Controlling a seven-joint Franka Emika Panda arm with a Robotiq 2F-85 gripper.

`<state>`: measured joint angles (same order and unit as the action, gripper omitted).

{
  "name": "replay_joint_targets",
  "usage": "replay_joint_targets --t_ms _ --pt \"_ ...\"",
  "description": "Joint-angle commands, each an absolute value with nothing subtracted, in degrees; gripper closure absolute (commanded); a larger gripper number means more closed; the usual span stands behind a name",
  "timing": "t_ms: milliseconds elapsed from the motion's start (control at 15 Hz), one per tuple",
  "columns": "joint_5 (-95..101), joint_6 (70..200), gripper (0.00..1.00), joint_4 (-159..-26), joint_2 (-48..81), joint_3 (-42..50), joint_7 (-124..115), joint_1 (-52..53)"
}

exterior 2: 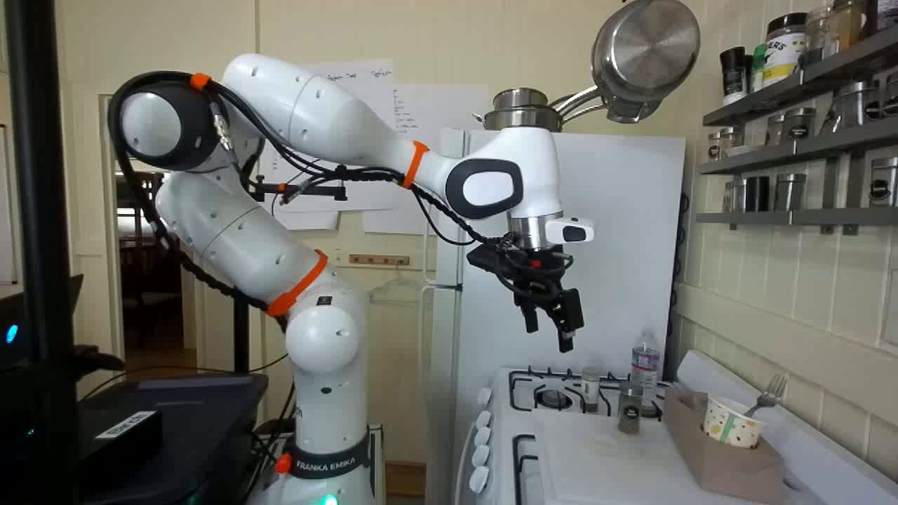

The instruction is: Remove the fork from the paper cup and put it on the stove on the left

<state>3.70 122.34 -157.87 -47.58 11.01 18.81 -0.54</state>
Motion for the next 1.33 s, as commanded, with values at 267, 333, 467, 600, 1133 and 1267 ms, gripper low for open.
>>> replay_joint_targets --t_ms 267,333,467,600,1133,1267 --pt "3.50 122.17 0.00 -157.89 -47.31 10.79 18.93 -0.72" --pt "3.50 122.17 0.00 -157.89 -47.29 10.79 18.93 -0.72" --pt "3.84 129.32 0.00 -156.68 -44.58 11.40 17.88 -1.64" --pt "3.45 137.31 0.00 -154.00 -39.45 13.18 18.84 -1.43" --pt "2.33 153.39 0.00 -139.93 -14.99 15.62 21.42 -0.56" --pt "0.91 152.18 0.00 -133.53 -7.90 15.32 21.58 -0.73"
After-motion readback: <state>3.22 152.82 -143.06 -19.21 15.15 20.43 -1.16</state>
